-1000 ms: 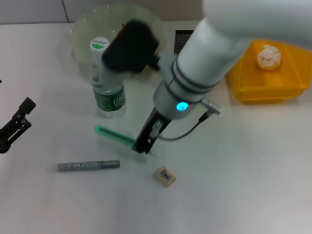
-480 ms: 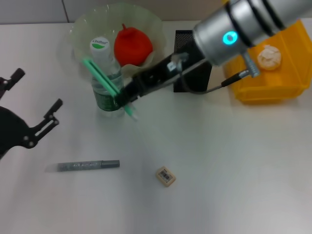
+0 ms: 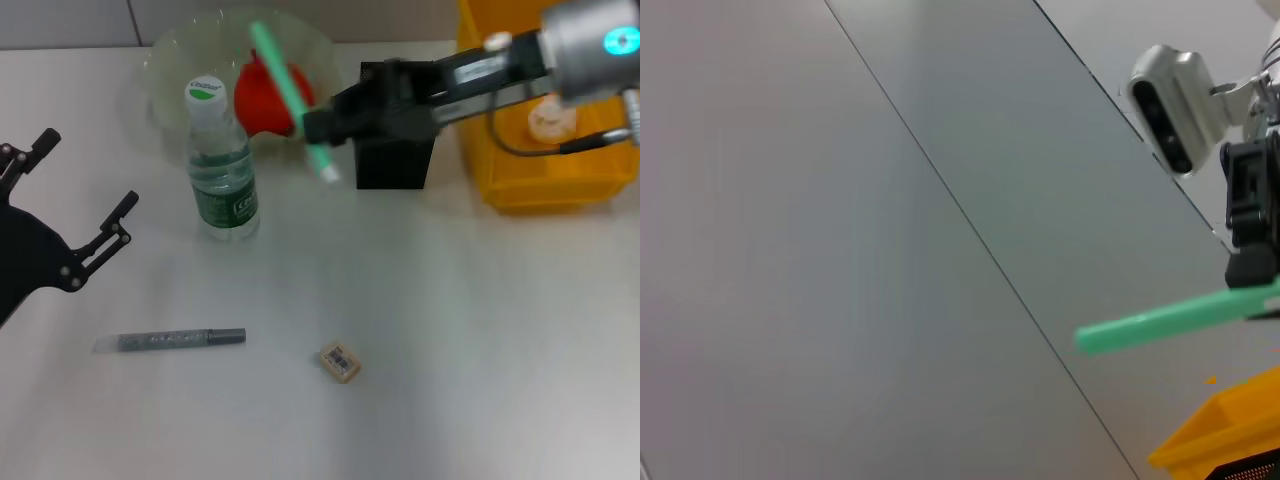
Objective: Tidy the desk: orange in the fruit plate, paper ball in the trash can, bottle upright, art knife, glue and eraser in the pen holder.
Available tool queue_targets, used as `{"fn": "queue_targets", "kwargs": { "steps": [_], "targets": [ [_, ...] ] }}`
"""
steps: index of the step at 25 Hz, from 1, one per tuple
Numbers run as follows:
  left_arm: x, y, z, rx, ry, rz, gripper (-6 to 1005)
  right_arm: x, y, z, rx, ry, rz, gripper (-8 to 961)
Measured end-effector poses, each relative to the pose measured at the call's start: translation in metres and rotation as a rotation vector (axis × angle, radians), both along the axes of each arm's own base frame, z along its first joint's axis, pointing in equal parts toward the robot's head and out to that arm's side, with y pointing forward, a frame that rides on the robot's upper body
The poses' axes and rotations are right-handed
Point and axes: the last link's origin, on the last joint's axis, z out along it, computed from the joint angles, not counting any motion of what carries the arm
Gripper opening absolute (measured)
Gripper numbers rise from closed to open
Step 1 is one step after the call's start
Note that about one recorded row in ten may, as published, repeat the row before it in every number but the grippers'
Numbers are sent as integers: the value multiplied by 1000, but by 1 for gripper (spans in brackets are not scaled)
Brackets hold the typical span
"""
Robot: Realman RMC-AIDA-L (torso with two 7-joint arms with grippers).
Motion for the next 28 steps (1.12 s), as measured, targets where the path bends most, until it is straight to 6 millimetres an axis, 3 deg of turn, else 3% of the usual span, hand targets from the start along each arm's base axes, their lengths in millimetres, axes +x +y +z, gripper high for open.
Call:
{"fn": "queue_targets", "kwargs": {
  "steps": [1, 5, 12, 17, 21, 28],
  "targets": [
    [0, 0, 0, 0, -1, 0, 799, 10, 0, 13, 14, 23, -38, 165],
    [0, 0, 1, 13, -19, 11, 799, 28, 2, 33, 33, 68, -125, 165],
    [-1, 2, 7, 23, -77, 33, 799, 61, -4, 52, 24, 203, -296, 164],
    [1, 6, 11, 34, -101, 29, 799, 67, -11, 49, 65, 454, -336, 164],
    [4, 16, 28, 22, -191, 19, 799, 71, -15, 38, 144, 746, -339, 164],
    [9, 27, 52, 22, -219, -21, 798, 79, -17, 13, 213, 964, -403, 164]
  ]
}}
